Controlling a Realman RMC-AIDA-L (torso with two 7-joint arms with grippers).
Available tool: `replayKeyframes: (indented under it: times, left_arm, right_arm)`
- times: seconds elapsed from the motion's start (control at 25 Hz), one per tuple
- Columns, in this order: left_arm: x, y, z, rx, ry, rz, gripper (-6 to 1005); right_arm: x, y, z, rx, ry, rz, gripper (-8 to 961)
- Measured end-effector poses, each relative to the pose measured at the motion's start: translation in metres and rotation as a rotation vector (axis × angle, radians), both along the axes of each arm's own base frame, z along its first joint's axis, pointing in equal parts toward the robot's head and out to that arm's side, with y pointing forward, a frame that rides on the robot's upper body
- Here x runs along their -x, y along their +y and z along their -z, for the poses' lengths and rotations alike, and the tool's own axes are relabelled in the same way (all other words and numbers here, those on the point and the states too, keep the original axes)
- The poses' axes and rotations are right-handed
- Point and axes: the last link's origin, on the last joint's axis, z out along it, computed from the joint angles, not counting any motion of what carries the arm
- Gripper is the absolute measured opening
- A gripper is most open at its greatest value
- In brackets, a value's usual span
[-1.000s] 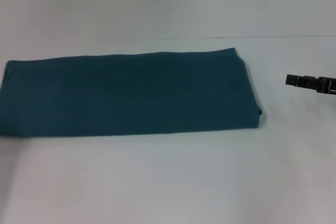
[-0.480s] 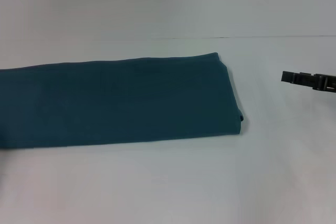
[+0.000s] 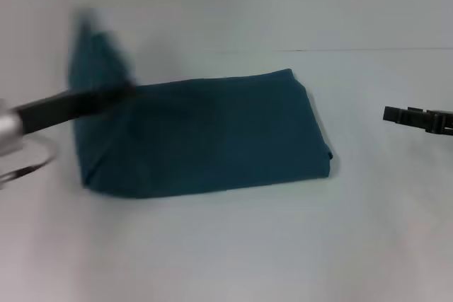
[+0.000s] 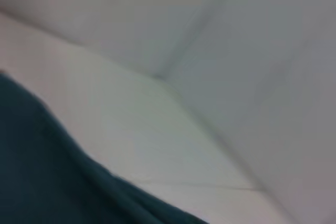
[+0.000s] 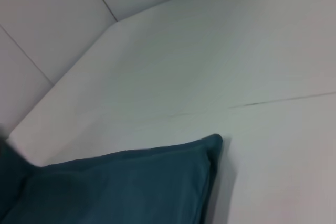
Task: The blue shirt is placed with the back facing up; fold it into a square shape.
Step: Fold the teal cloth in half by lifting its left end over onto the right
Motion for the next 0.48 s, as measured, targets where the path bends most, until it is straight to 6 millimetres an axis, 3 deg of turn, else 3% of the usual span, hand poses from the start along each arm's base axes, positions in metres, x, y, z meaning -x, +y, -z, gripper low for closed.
replayKeyframes:
  times: [0.16, 0.24, 0.36, 0.48]
  left_arm:
    - [-0.065, 0.029, 0.039, 0.084, -0.091, 0.164, 38]
    - [-0.088, 0.038, 0.058, 0.11, -0.113, 0.198, 43]
    - [-0.107, 0.043, 0.095, 0.154, -0.135, 0.195, 51]
    - [-0.109, 0.037, 0.131, 0.163, -0.14, 0.158, 58]
  right_arm:
    - [-0.003, -0.003, -0.003, 0.001, -0.009, -0.005, 745]
    - [-0.004, -0.004, -0.003, 0.002, -0.012, -0.009, 745]
    - [-0.005, -0.005, -0.005, 0.002, -0.018, -0.017, 745]
    - [-0.006, -0.005, -0.008, 0.0, -0.026, -0.024, 745]
